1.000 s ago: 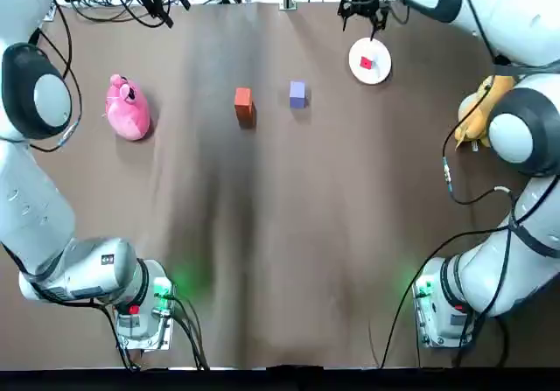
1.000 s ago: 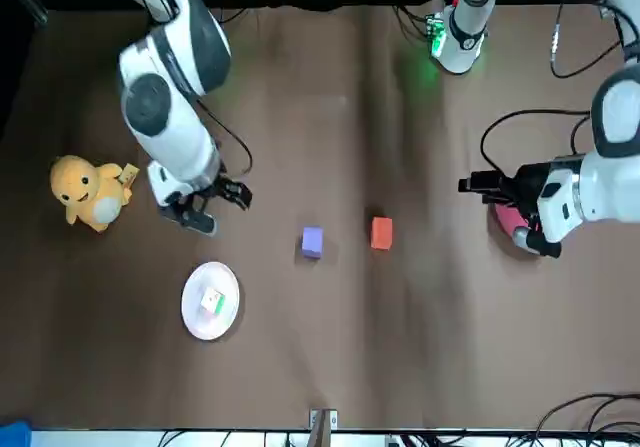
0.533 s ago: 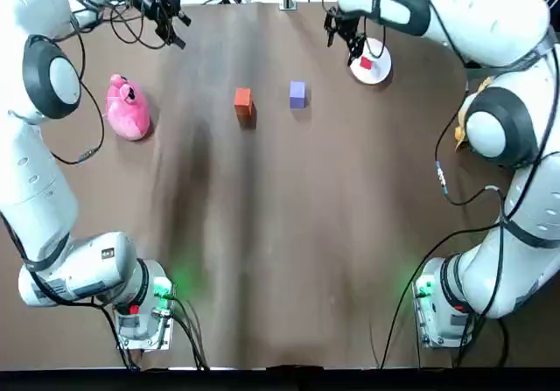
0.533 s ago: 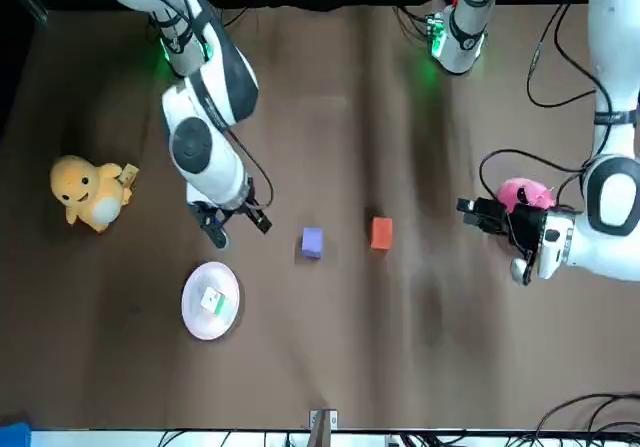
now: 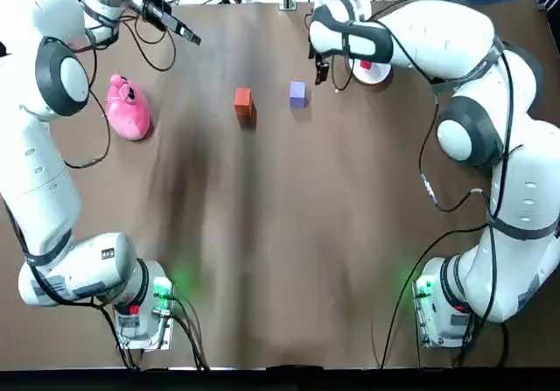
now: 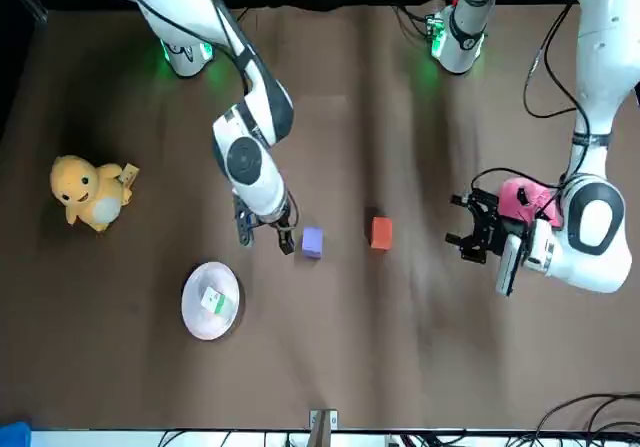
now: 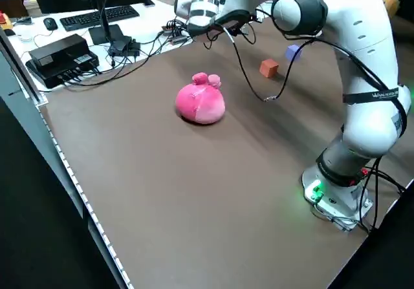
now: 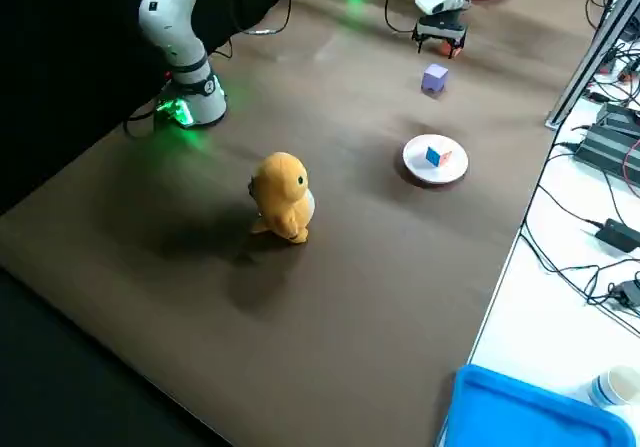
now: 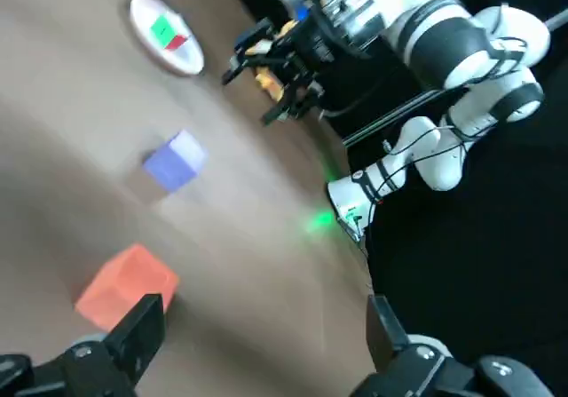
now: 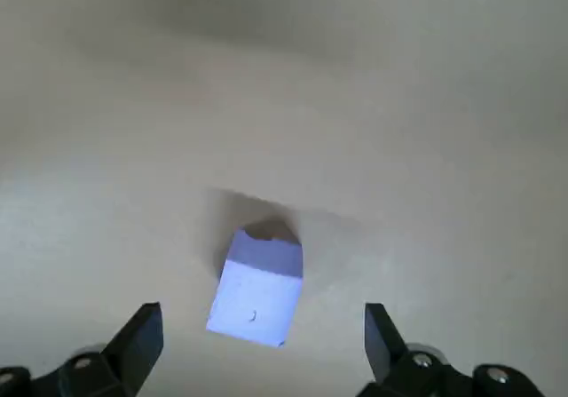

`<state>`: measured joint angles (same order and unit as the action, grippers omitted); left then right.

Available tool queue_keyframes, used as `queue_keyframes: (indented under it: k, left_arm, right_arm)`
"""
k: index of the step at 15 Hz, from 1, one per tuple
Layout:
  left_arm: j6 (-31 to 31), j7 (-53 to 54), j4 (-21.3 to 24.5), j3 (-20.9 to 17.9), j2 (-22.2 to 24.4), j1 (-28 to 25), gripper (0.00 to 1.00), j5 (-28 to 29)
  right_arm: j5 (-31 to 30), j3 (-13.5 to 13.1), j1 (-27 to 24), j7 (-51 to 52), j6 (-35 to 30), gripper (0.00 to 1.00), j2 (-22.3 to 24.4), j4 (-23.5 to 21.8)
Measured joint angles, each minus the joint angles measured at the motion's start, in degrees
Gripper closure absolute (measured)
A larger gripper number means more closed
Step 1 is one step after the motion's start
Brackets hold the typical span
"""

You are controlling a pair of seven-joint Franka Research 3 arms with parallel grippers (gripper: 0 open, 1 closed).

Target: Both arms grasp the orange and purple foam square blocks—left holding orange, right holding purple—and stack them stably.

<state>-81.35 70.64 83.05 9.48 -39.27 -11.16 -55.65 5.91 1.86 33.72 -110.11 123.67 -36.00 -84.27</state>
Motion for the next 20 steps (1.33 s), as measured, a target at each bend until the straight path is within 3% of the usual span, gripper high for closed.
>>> queue_keyframes:
  k: [4,9,12,13,16,20]
  left_arm:
    - [-0.4,12.6,0.0,0.0,-2.3,0.2,0.00,-3.9]
    - [-1.9,33.6,0.9,0.0,-6.2,1.8,0.00,-9.5]
    - [-5.5,45.4,3.3,0.1,-8.2,3.4,0.00,-13.0]
    - [-9.2,52.0,5.8,0.1,-8.7,4.7,0.00,-17.1]
    - [-16.1,61.6,10.0,0.1,-9.0,7.2,0.00,-21.2]
    - [-17.4,68.9,12.8,0.1,-9.7,9.3,0.00,-25.4]
  right_arm:
    - [0.0,-0.2,2.0,-8.8,1.9,0.00,-3.4,1.6]
    - [-2.6,-0.6,2.3,-18.0,2.4,0.00,-9.4,7.3]
    - [-3.1,-0.6,2.8,-20.3,3.7,0.00,-12.1,9.5]
    - [-3.1,-0.6,3.1,-21.4,3.7,0.00,-14.1,11.5]
    - [-3.1,-0.7,3.5,-22.0,3.7,0.00,-15.7,12.9]
    - [-3.1,-0.7,3.9,-22.0,3.4,0.00,-16.1,13.1]
